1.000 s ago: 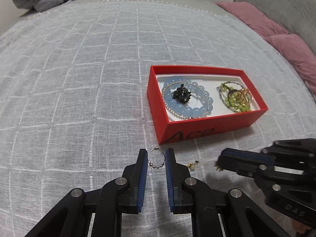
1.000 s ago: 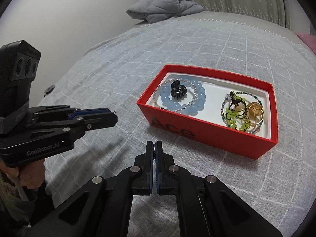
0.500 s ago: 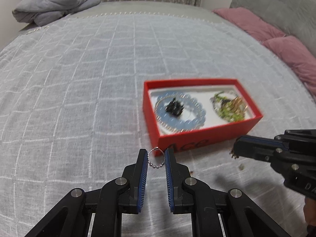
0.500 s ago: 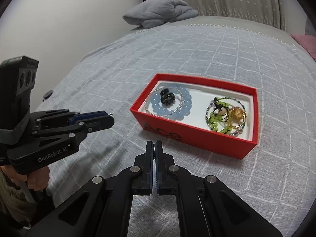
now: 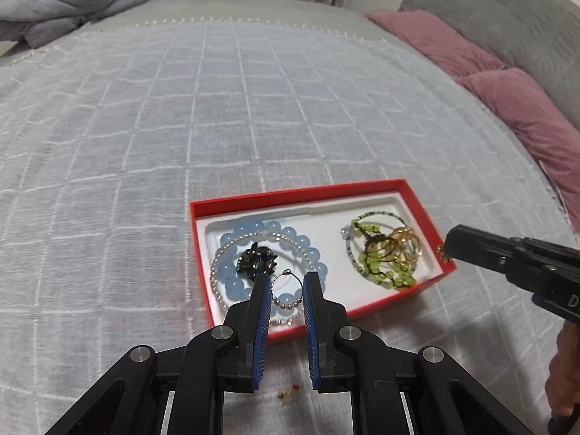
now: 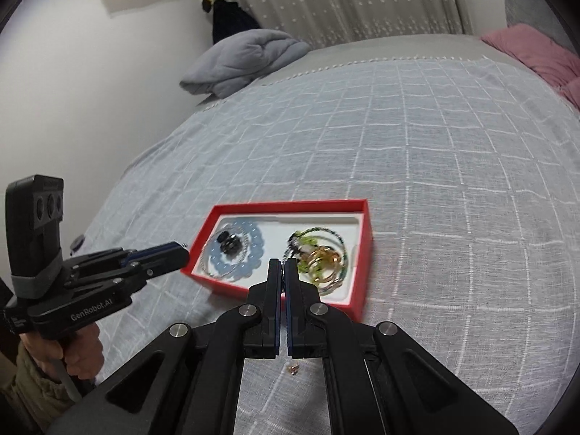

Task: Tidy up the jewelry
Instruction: 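Carry both pieces into the red box and open both tools, then grasp the small pink-stone earring with the right tool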

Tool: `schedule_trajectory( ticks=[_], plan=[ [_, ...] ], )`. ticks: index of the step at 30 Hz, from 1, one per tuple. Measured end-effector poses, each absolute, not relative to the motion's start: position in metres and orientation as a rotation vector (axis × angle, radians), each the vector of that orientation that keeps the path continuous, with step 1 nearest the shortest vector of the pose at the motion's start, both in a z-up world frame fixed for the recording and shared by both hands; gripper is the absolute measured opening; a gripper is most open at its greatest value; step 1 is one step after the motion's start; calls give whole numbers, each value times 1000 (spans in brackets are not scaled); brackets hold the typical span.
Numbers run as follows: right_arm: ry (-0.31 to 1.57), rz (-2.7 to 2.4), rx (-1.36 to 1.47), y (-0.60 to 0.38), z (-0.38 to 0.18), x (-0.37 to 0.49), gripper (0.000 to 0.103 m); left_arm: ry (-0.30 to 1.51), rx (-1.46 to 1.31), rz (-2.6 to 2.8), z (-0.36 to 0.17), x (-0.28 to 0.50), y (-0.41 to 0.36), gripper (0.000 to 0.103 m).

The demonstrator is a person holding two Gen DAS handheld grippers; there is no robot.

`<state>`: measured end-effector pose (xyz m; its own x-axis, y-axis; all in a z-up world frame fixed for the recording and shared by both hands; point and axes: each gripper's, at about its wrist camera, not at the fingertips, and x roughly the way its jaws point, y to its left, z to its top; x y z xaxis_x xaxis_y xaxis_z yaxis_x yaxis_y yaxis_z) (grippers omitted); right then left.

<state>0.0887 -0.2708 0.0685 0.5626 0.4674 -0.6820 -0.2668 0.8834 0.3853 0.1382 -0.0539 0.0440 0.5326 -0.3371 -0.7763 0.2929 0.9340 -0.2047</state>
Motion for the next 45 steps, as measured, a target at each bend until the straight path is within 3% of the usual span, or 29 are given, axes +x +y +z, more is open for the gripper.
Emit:
schedule_trajectory(
  ticks=[13, 19, 45],
  plan=[
    [907, 433, 274, -263, 55, 106, 1, 974, -94, -390, 32, 160, -50, 13],
    [909, 433, 280, -260, 54, 107, 4, 975, -108, -395, 34, 160, -48, 21],
    [859, 410, 295, -280, 78, 74, 4, 906, -89, -258, 47, 112, -11, 21]
  ],
)
